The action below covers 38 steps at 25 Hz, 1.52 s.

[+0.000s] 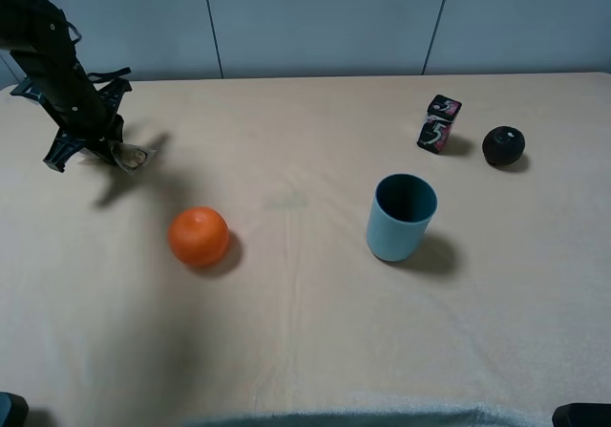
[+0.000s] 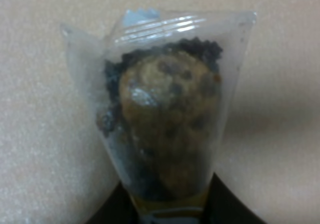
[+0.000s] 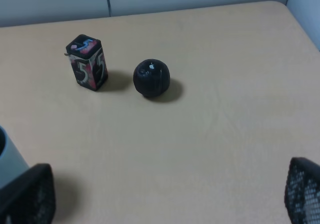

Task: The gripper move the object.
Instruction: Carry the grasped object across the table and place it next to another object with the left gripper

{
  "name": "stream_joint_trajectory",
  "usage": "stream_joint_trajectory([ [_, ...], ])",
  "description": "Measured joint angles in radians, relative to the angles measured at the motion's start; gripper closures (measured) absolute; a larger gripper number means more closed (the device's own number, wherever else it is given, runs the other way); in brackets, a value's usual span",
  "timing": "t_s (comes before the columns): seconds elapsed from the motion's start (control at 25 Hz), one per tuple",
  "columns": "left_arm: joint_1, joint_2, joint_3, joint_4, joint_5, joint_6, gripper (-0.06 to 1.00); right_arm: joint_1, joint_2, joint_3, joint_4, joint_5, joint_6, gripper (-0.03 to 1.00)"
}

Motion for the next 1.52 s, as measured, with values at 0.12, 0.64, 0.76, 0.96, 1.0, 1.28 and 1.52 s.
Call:
stream_joint_trajectory([
  [0.12,0.000,-0.002,-0.001,0.000,0.004,-0.009,0.72,0.000,0.000,0.000,0.000,0.000,0.000,0.27],
  [0.64,-0.001,-0.109,-0.001,-0.012,0.110,0.025,0.72,0.000,0.000,0.000,0.000,0.000,0.000,0.27],
  [0.76,-0.001,-0.145,-0.001,-0.021,0.138,0.058,0.72,0.000,0.000,0.000,0.000,0.000,0.000,0.27],
  [0.96,-0.001,-0.193,-0.001,-0.069,0.186,0.165,0.72,0.000,0.000,0.000,0.000,0.000,0.000,0.27],
  [1.0,-0.001,-0.202,-0.001,-0.081,0.193,0.192,0.72,0.000,0.000,0.000,0.000,0.000,0.000,0.27],
  [1.28,-0.011,-0.244,-0.001,-0.148,0.254,0.367,0.73,0.000,0.000,0.000,0.000,0.000,0.000,0.27],
  [1.52,-0.046,-0.286,-0.001,-0.149,0.295,0.459,0.73,0.000,0.000,0.000,0.000,0.000,0.000,0.27],
])
